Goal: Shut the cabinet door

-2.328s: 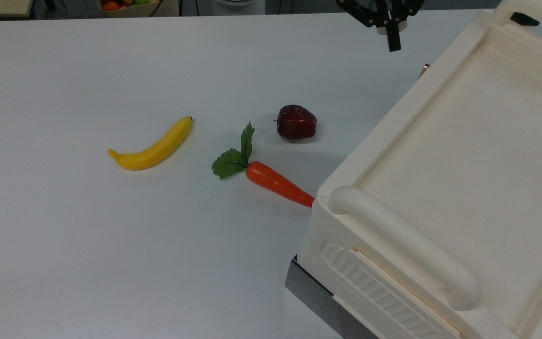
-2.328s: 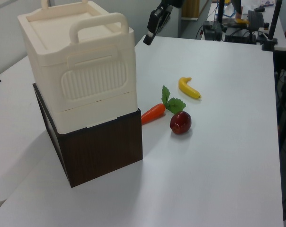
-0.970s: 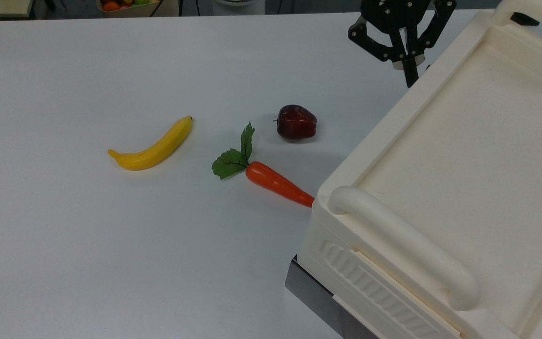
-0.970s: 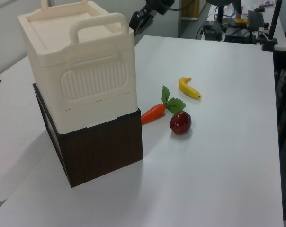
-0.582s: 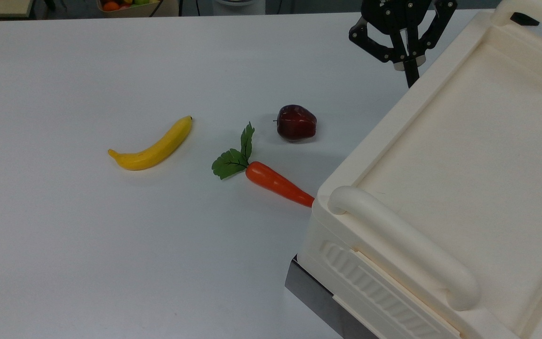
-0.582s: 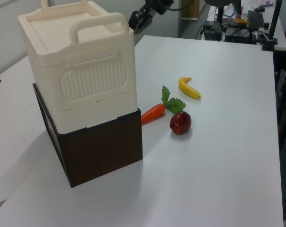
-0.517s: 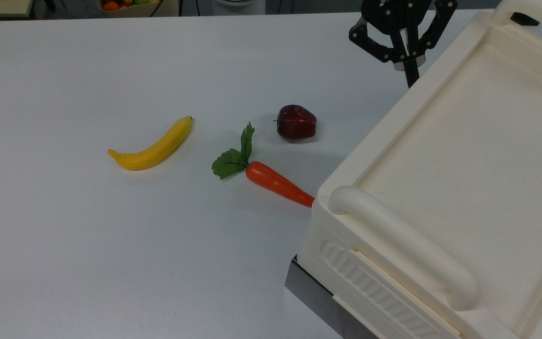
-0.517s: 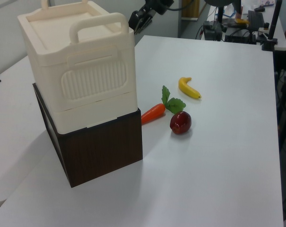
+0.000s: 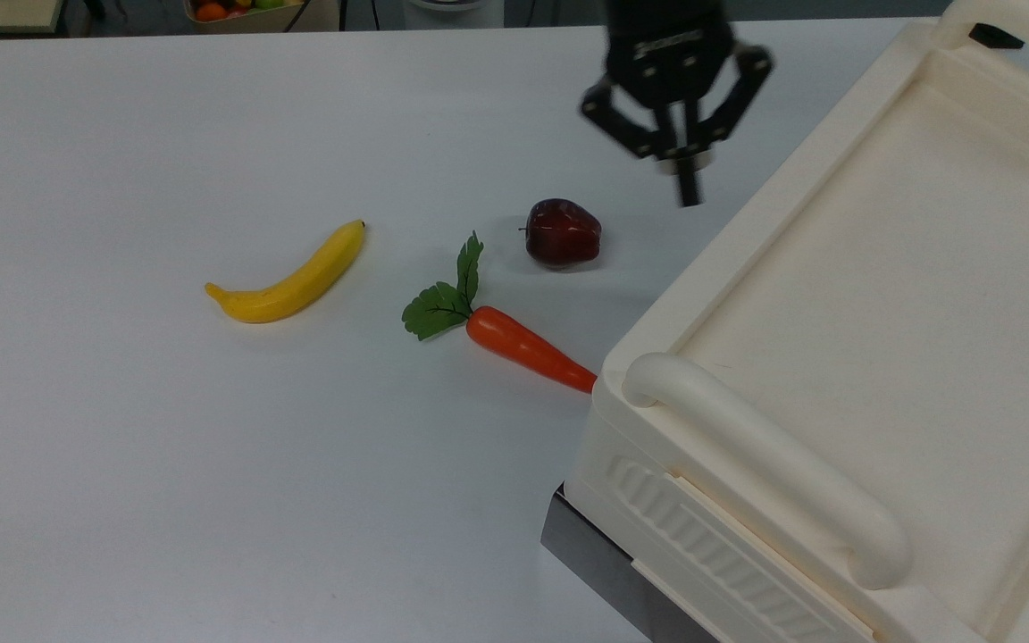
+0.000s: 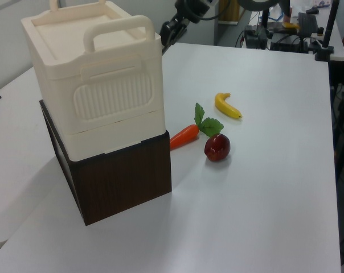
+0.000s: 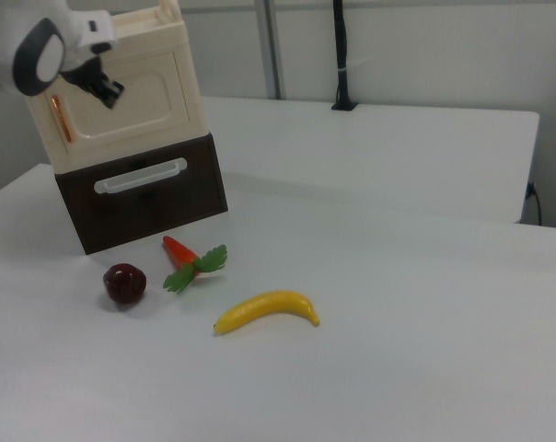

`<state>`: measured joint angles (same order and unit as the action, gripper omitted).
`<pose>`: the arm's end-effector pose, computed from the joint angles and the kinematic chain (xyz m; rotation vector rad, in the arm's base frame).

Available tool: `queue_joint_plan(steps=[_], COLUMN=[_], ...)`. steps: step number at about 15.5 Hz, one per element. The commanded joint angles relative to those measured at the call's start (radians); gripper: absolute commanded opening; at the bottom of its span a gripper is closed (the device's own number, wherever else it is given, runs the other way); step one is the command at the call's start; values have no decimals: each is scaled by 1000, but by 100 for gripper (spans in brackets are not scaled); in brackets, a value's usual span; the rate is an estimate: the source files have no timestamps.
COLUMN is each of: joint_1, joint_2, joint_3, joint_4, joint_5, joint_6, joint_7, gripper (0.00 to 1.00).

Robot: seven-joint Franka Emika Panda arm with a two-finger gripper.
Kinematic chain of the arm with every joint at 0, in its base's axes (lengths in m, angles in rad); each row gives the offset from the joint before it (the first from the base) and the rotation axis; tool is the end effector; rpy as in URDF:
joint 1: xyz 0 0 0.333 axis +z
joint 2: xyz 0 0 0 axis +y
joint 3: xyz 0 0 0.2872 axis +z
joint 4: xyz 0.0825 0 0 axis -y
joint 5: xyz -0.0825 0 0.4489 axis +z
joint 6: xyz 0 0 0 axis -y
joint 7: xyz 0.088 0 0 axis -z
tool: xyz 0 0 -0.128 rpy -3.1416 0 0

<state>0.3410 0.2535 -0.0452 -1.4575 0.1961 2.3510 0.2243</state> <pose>0.7194 0.2290 0.5598 -2.7022 0.0206 -0.8043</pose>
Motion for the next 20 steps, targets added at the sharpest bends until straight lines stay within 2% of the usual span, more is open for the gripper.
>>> queue_joint_plan(steps=[1, 5, 8, 11, 13, 15, 16, 17, 20], joint_1=[-100, -197, -209, -244, -260, -277, -280, -292, -307], joint_2=[-66, -75, -91, -157, -201, -223, -230, -241, -263], joint_3=[-5, -5, -5, -5, -5, -5, -7, -10, -12], joint_4=[-79, -80, -80, -98, -133, -139, -141, -145, -155], joint_5=[-62, -207, -308, -314, -307, -296, -279, -267, -254], joint_6=[-165, -421, -602, -726, -725, -737, -743, -748, -753], joint_7=[-95, -97, -97, -99, -97, -83, -85, -86, -97], gripper=[0, 0, 0, 0, 1, 11, 21, 22, 56])
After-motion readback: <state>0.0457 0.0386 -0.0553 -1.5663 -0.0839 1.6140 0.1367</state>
